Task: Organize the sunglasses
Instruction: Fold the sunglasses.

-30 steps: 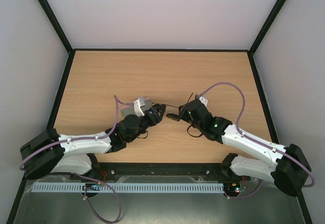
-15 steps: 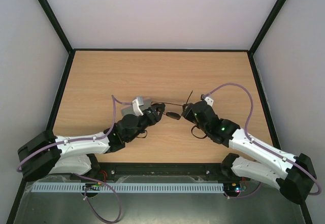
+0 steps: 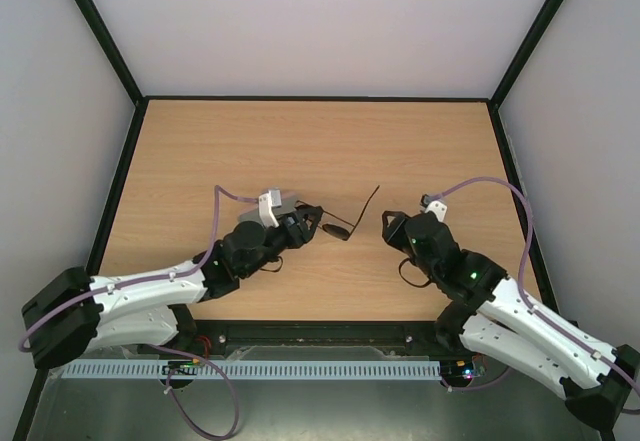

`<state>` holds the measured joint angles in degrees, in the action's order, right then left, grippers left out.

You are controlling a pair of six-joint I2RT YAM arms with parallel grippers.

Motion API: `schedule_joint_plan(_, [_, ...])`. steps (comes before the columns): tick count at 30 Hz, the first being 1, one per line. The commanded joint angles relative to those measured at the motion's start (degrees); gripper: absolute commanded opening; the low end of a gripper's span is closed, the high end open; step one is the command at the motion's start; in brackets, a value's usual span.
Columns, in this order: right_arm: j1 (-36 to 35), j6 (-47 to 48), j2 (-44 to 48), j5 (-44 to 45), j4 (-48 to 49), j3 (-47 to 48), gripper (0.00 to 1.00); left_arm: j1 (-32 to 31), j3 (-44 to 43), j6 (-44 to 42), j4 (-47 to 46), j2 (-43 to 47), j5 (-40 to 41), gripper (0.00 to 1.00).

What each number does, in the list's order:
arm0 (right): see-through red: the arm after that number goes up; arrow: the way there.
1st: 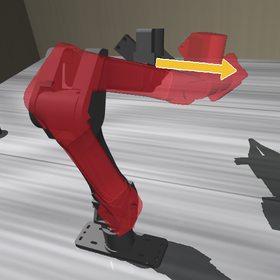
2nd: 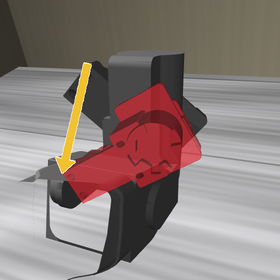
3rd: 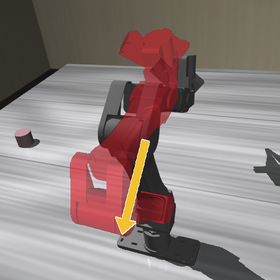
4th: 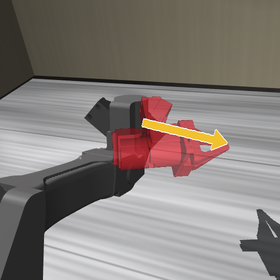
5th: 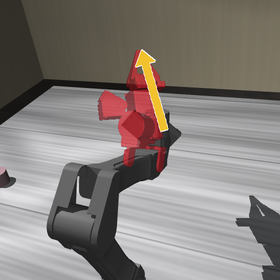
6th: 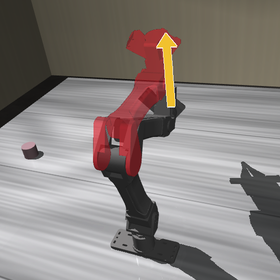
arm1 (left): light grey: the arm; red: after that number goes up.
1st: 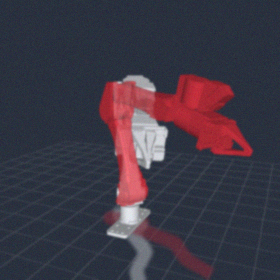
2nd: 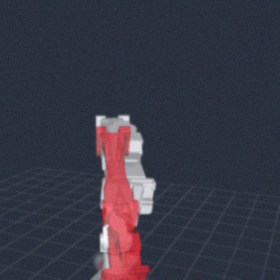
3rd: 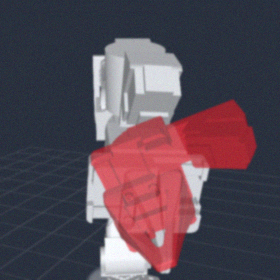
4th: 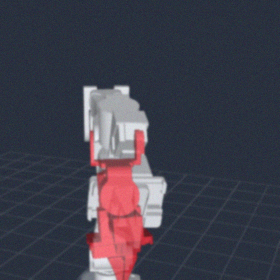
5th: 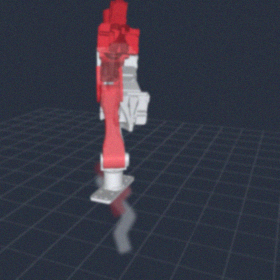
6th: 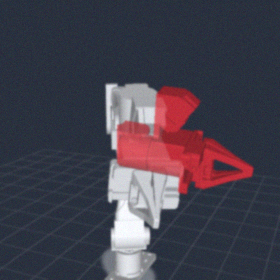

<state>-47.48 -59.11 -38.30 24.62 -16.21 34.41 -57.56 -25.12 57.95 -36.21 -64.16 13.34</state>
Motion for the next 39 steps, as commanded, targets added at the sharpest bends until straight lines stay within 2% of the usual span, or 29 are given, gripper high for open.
schedule_joint_plan(1, [0.06,2.67,1.82,1.62,-7.35,1.77,0.38,1.01,-2.90,-6.49,5.49,4.36,-7.25,0.62])
schedule_joint_plan(3, [0.04,3.12,2.45,1.39,-8.17,1.73,0.37,1.21,-2.73,-7.47,7.69,6.52,-9.27,0.62])
schedule_joint_plan(8, [0.13,3.70,0.64,1.04,-8.50,1.52,0.25,1.51,-1.26,-8.65,9.58,10.83,-13.91,0.63])
schedule_joint_plan(14, [0.27,4.62,-4.23,-1.44,-4.03,1.93,0.23,1.56,-0.65,-10.14,10.61,12.42,-17.17,0.63])
schedule_joint_plan(26, [0.20,9.59,-15.78,-11.90,2.60,8.81,0.11,2.04,-0.88,-12.10,4.39,4.49,-25.39,0.64])
schedule_joint_plan(39, [-2.30,12.13,-18.13,-25.13,11.10,4.08,0.06,4.10,-0.97,-10.11,-4.07,-1.63,-29.60,0.63])
